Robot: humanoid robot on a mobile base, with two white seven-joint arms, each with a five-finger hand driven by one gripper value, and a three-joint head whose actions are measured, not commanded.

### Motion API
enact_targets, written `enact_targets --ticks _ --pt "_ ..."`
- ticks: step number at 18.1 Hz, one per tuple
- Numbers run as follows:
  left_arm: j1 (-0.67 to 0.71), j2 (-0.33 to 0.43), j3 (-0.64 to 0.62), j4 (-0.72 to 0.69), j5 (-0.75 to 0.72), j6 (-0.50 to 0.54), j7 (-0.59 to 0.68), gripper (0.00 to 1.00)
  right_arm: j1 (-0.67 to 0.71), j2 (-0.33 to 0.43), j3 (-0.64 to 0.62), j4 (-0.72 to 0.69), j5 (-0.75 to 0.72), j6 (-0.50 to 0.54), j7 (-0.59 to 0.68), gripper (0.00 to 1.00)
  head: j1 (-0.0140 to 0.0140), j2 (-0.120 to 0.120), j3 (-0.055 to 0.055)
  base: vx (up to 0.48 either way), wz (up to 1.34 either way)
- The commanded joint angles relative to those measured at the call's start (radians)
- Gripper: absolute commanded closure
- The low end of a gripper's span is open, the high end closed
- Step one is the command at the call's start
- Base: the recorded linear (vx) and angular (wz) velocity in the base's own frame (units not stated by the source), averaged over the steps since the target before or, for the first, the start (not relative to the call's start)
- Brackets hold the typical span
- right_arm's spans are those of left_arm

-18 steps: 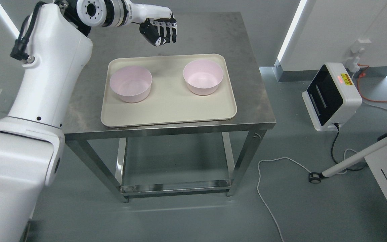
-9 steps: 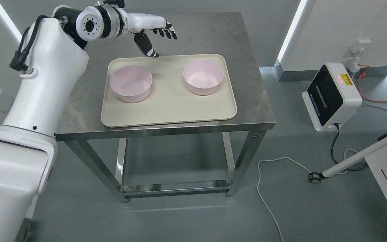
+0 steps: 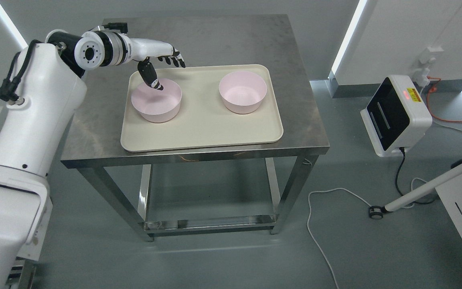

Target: Stack pink IKEA bowls on left shelf middle

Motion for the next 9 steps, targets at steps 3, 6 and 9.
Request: enact_targets --ticks 3,6,9 --pt "0.025 0.035 -0.122 0.012 -0.010 0.011 -0.001 0.46 0.029 -0.017 -0.011 -0.034 0.000 -0.001 0.000 0.00 0.0000 0.000 0.000 0.000 0.00" --pt "0.024 0.018 -0.122 0.015 -0.041 0.013 -0.002 0.51 0.029 -0.017 -0.011 -0.034 0.000 0.001 0.000 0.00 0.0000 0.000 0.000 0.000 0.00" --pt "0.021 -0.001 -0.105 0.023 -0.047 0.013 -0.004 0.74 0.029 -0.017 -0.011 -0.034 0.000 0.001 0.000 0.00 0.0000 0.000 0.000 0.000 0.00"
